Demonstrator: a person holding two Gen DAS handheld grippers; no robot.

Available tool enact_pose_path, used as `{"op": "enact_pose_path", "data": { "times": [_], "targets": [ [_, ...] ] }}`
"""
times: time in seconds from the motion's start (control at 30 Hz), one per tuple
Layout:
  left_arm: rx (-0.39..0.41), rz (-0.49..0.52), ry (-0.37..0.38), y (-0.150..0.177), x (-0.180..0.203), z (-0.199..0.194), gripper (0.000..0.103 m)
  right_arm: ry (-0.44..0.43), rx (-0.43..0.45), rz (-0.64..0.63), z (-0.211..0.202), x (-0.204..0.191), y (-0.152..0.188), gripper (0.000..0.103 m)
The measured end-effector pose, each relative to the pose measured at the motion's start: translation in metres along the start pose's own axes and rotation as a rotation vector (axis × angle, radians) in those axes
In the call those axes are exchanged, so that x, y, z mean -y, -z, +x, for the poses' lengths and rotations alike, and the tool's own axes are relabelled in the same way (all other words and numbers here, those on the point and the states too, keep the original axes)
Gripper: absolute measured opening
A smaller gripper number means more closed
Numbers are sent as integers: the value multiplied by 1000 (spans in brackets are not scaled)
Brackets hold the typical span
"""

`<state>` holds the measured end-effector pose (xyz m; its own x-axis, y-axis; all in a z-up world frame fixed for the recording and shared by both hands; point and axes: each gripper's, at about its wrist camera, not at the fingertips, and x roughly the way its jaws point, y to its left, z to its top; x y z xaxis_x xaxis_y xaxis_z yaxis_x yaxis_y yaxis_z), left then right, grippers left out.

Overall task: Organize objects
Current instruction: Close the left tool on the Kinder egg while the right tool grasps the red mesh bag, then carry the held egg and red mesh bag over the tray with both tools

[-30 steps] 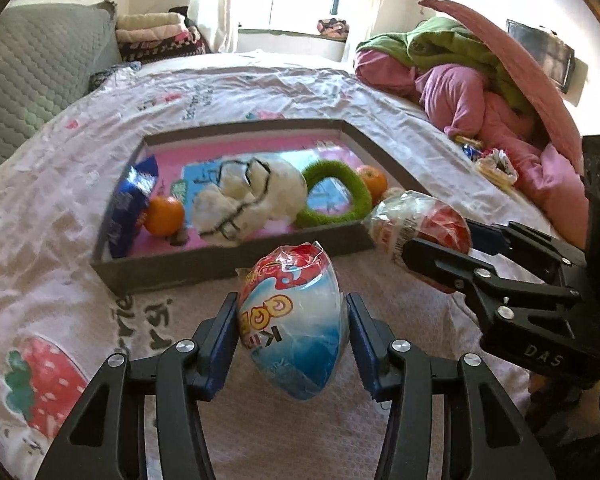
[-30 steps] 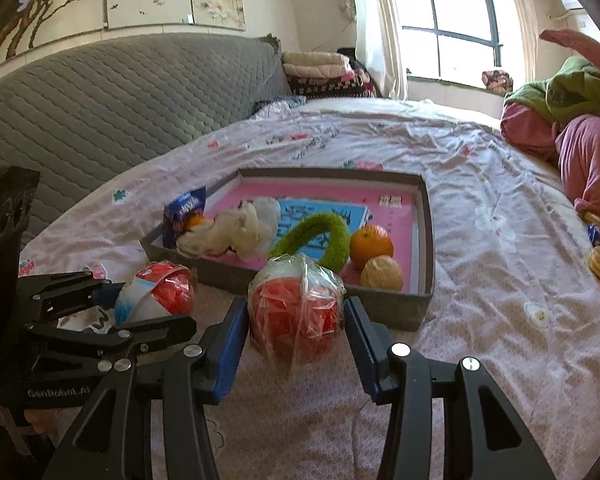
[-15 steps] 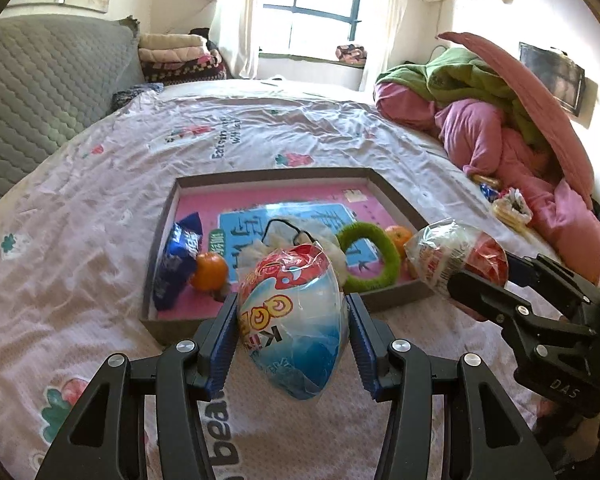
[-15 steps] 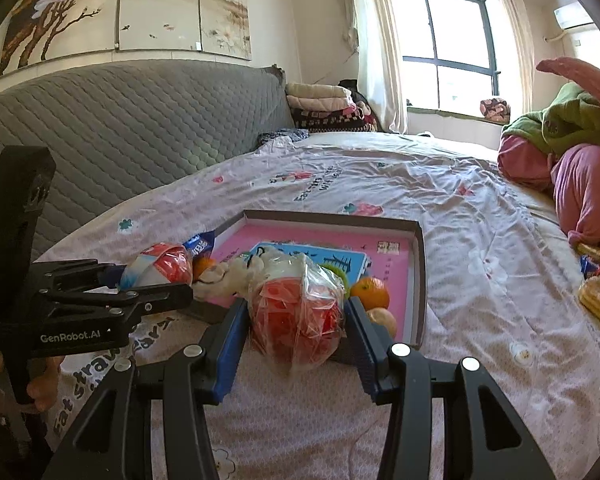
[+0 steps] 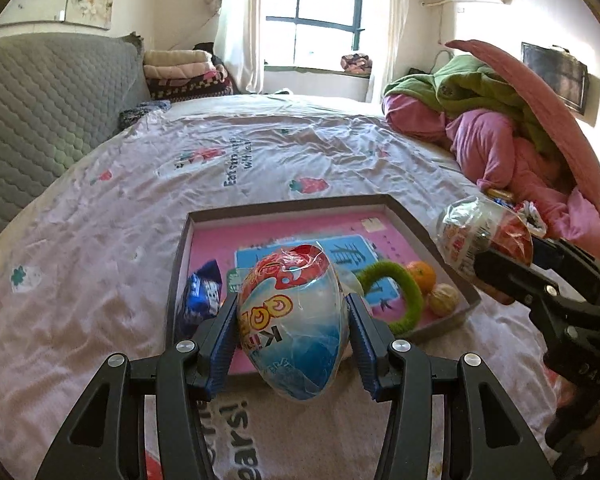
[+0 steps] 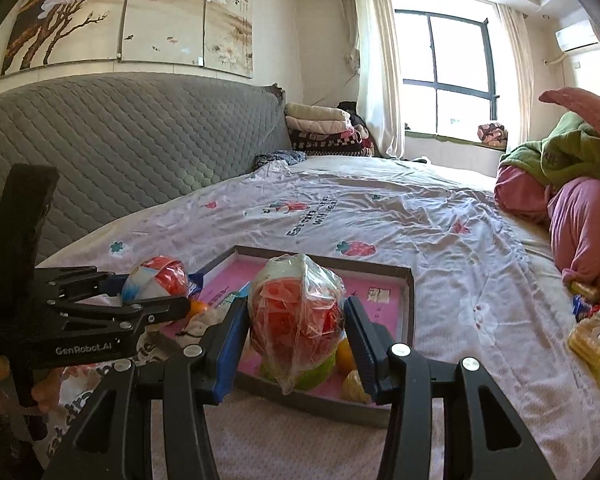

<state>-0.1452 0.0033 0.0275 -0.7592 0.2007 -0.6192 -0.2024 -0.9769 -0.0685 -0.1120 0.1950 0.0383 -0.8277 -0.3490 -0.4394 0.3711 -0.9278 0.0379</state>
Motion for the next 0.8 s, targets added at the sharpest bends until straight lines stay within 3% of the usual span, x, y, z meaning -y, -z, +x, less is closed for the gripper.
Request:
{"op": "enact_pose_path", "data": {
  "times": [0.3,0.8],
  "targets": [
    [-3,8,-5,-15,0,20,53,8,-17,-18,23,3,-5,49],
    [-84,33,-16,-6,-1,76,53,-6,-165,-41,80,4,22,49]
  ]
}}
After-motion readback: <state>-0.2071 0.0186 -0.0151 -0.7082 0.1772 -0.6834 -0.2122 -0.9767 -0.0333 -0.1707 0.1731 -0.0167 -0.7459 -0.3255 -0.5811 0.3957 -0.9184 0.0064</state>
